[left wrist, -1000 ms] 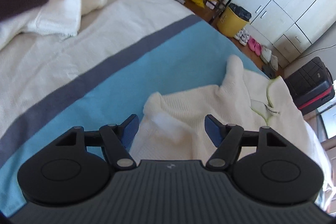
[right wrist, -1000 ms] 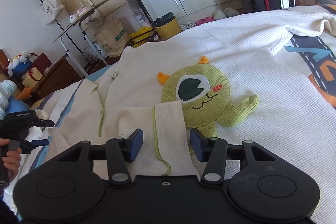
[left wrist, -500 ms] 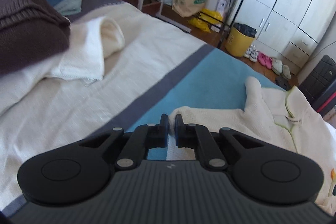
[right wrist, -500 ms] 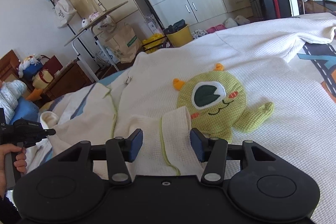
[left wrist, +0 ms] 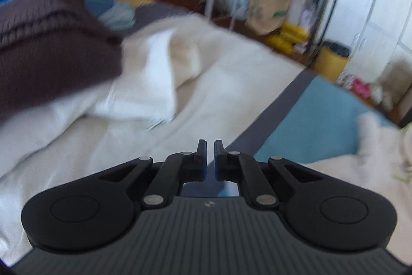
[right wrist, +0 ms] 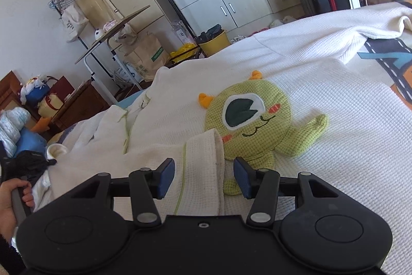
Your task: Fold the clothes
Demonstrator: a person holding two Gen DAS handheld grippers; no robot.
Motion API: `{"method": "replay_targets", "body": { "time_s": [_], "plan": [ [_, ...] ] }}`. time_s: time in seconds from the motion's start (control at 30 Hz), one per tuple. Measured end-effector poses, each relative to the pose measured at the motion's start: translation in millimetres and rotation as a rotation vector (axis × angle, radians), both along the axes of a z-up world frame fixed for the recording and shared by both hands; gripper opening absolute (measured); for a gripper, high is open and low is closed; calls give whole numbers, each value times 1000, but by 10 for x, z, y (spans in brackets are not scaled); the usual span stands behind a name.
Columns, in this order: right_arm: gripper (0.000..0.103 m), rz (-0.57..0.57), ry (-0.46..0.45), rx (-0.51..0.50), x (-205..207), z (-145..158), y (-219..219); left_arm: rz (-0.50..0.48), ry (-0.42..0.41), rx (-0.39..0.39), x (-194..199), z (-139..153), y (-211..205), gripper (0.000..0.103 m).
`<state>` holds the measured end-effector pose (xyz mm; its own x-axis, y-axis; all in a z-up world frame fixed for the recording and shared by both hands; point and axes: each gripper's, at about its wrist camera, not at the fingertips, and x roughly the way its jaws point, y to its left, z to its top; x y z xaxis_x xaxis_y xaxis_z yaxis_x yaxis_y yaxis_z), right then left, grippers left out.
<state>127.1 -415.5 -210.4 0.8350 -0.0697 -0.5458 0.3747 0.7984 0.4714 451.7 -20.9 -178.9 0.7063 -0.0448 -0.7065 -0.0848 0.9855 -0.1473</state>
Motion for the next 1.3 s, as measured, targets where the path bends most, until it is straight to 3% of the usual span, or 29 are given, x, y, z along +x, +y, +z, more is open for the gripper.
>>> {"method": "replay_targets", "body": {
  "time_s": [0.13, 0.23, 0.3, 0.33, 0.43, 0.53, 0.63, 0.7, 0.8, 0.87, 0.9, 1.0, 1.07, 1.1, 1.17, 1.3],
  "plan": [
    [56, 9, 2, -16, 32, 2, 13, -46, 31, -87, -132, 110, 183, 10],
    [55, 53, 3, -24, 94, -7, 64, -108, 52, -90, -412, 180, 185, 24],
    [16, 110, 49, -114, 172, 6, 195, -157, 78, -84, -604, 190, 144, 27],
    [12, 126, 64, -175, 199, 37, 271, -176, 100, -78, -689, 156, 123, 27],
    [10, 121, 61, -334, 259, 251, 427, -172, 173, -73, -913, 64, 133, 27],
    [10, 78, 4, -484, 346, 702, 369, -202, 187, -68, -1058, 61, 123, 27],
    [10, 66, -46, -597, 440, 1103, 230, -254, 192, 50, -1165, 2, 41, 30],
    [10, 58, -44, -631, 506, 1225, 91, -226, 182, 46, -1253, -23, 65, 30],
    [13, 60, 21, -531, 651, 1130, -236, -192, 184, 13, -1307, -2, 132, 30],
    [33, 47, 65, -421, 736, 962, -469, -182, 163, -8, -1332, 39, 166, 30],
    [34, 31, 98, -383, 754, 888, -556, -189, 147, -10, -1345, 73, 170, 30],
    [37, -45, 133, -330, 561, 802, -610, -265, 92, -22, -1472, 220, 166, 32],
    [49, -75, 133, -281, 328, 794, -585, -347, 81, -15, -1587, 278, 114, 41],
    [50, -69, 126, -253, 202, 784, -560, -404, 89, 7, -1657, 273, 48, 48],
    [53, -8, 120, -204, -7, 734, -464, -510, 102, 69, -1804, 246, -99, 49],
    [54, 96, 124, -69, -286, 492, -303, -622, 60, 293, -1995, 165, -464, 49]
  ]
}}
